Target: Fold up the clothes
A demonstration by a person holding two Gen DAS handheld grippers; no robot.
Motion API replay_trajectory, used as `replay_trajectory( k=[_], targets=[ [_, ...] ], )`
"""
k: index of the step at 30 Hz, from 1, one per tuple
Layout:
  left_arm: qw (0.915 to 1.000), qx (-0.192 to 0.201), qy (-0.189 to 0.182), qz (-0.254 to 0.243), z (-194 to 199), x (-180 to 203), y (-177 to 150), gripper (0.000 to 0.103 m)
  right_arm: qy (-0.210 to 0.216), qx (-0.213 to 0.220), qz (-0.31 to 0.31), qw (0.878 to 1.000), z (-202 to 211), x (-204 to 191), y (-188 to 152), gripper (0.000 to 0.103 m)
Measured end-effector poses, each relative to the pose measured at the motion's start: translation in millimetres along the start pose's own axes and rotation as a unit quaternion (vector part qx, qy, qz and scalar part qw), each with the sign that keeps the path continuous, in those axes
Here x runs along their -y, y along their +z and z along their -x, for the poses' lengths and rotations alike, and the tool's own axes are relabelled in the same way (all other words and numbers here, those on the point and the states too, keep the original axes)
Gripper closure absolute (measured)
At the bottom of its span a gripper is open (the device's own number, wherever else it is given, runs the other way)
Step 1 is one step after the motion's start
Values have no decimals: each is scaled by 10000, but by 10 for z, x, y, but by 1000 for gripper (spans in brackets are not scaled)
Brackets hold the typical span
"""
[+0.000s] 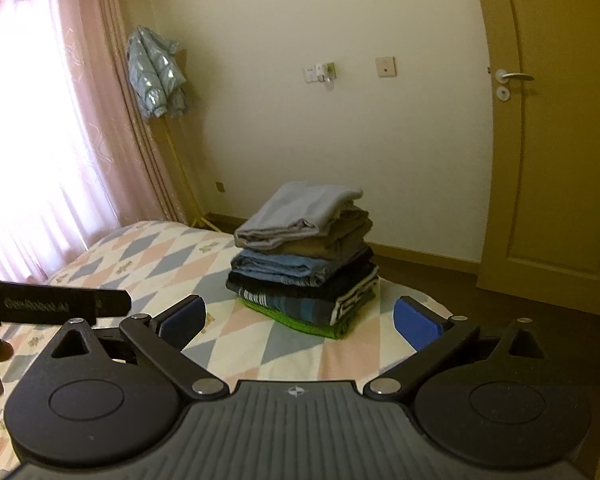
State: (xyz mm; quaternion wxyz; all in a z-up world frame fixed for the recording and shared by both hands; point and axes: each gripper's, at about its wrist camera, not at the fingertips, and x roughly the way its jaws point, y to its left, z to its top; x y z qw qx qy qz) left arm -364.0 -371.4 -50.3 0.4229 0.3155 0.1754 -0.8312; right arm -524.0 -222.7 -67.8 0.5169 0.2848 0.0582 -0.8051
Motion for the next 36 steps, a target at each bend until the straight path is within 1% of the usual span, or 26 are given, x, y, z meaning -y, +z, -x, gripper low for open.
replay_trajectory(
  k=[6,12,14,17,20,23,27,31,36],
  targets=[
    [9998,90,158,-98,-26,53,5,1,-106,-72,-66,9999,-16,95,-22,0],
    [9991,55,420,-54,-78,101,-62,1,-203,-182,-16,9996,-91,139,-46,0],
    [9986,-36,536,24,-120,89,-94,1,-244,-253,41,9994,-141,131,-69,0],
    [9983,-237,532,90,-193,50,-125,1,-399,-277,256,9985,-199,85,-112,0],
    [9979,-346,530,157,-232,21,-147,1,-632,-111,543,9965,-226,32,-161,0],
    [9971,-449,589,195,-289,9,-172,1,-809,-28,693,9943,-263,-7,-183,0],
    [9962,-606,558,295,-362,-3,-221,1,-742,-50,712,9947,-330,-16,-229,0],
    [9953,-722,558,329,-428,12,-249,1,-573,-342,344,9972,-421,63,-243,0],
    [9947,-804,543,332,-520,57,-269,1,-471,-631,218,9967,-548,112,-216,0]
  ],
)
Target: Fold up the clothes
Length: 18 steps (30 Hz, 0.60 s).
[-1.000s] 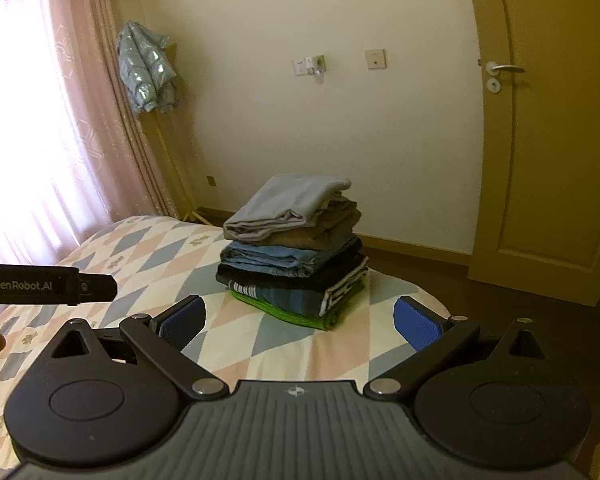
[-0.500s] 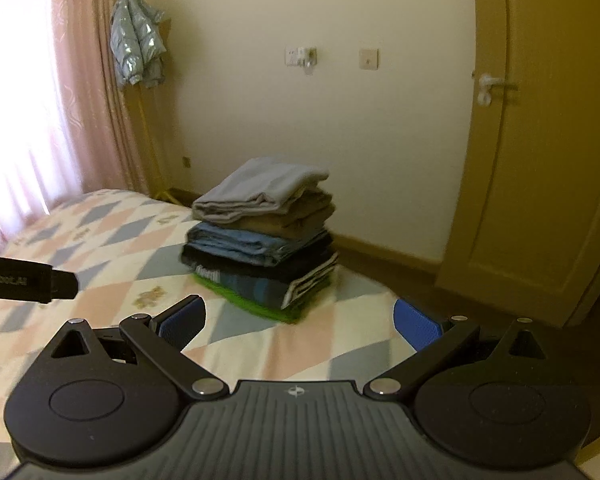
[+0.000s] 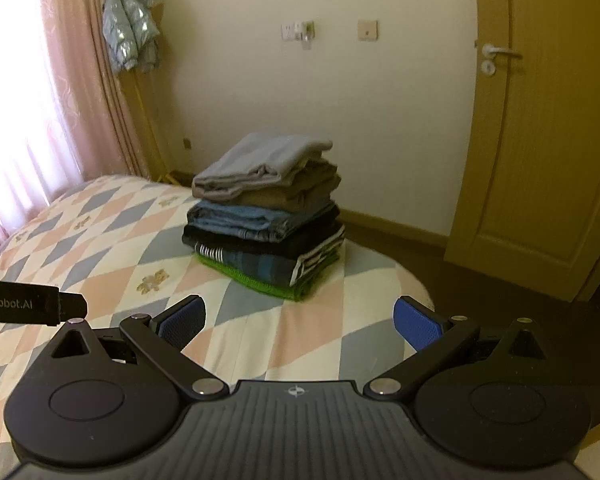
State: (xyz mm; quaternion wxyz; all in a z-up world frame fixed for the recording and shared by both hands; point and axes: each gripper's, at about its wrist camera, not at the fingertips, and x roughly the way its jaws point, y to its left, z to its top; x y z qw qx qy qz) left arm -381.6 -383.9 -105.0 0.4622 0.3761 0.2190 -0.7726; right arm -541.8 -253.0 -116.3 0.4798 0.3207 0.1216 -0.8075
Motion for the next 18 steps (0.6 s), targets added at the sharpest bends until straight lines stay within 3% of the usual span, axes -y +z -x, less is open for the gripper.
replay_trajectory(
  k=[18],
  targets=[
    [9996,-235,-14,-184,-485,188,135,1,32,-495,-152,9987,-446,108,76,0]
  ],
)
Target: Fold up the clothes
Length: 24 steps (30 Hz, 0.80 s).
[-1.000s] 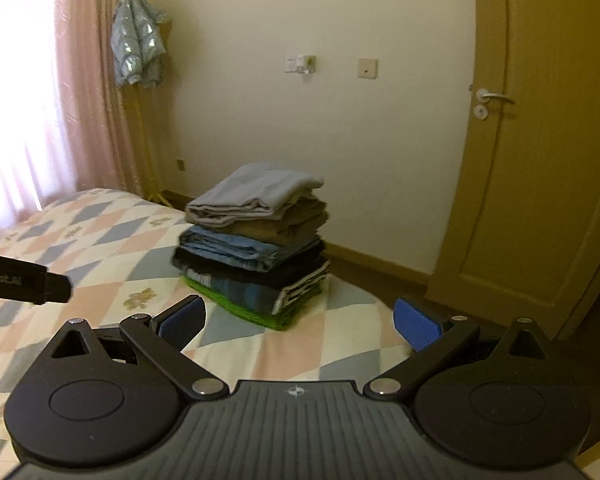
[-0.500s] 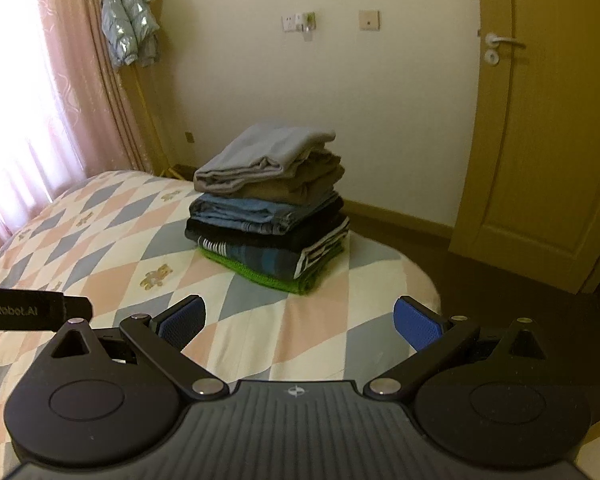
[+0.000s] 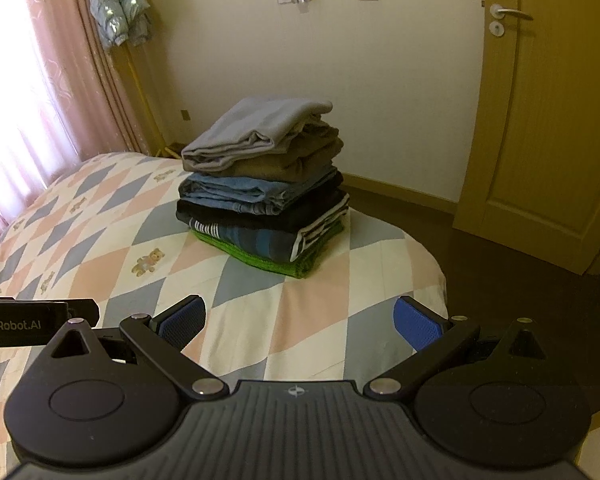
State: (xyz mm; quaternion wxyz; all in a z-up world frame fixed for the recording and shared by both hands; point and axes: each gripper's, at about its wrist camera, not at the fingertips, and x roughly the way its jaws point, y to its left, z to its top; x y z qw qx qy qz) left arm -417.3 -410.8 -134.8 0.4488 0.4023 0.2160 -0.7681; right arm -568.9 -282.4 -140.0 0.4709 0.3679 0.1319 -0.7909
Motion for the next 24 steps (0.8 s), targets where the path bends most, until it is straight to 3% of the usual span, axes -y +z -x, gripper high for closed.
replay_trajectory(
  k=[12,24],
  targets=[
    [9998,-194,47,-54,-410,28,114,1,-125,-218,-35,9997,-449,35,63,0],
    [9999,-132,28,-28,-526,0,189,1,-144,-293,20,9995,-620,-7,150,0]
  ],
)
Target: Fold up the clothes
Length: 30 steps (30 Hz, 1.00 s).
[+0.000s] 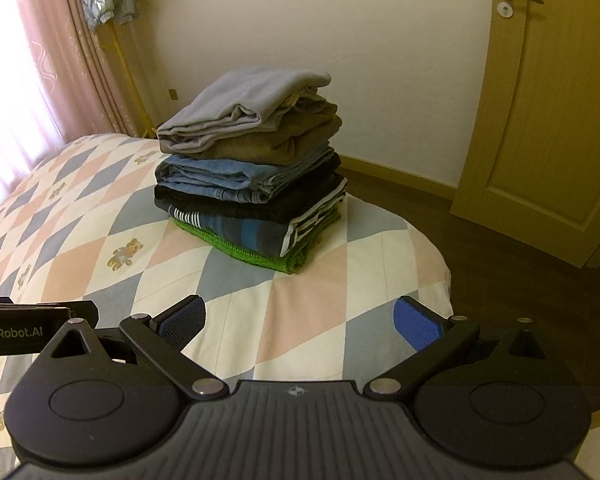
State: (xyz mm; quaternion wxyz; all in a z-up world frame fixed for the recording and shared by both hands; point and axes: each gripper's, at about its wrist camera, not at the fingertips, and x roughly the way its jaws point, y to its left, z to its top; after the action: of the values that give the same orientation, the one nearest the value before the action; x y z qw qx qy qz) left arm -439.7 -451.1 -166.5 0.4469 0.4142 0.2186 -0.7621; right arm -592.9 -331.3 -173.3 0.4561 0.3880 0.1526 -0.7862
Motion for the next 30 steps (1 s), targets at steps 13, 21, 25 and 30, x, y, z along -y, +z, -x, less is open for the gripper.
replay_trajectory(
  k=[13,21,25,30],
  targets=[
    [10000,57,66,13,-145,-76,40,1,19,-109,-11,9999,-183,-57,70,0],
    [10000,19,48,-3,-243,-101,76,1,20,-133,19,9999,-262,-105,109,0],
    [10000,23,27,-31,-305,-99,109,1,18,-152,13,9999,-306,-106,128,0],
    [10000,33,-4,-72,-377,-90,151,1,13,-198,21,9998,-389,-111,153,0]
  ],
)
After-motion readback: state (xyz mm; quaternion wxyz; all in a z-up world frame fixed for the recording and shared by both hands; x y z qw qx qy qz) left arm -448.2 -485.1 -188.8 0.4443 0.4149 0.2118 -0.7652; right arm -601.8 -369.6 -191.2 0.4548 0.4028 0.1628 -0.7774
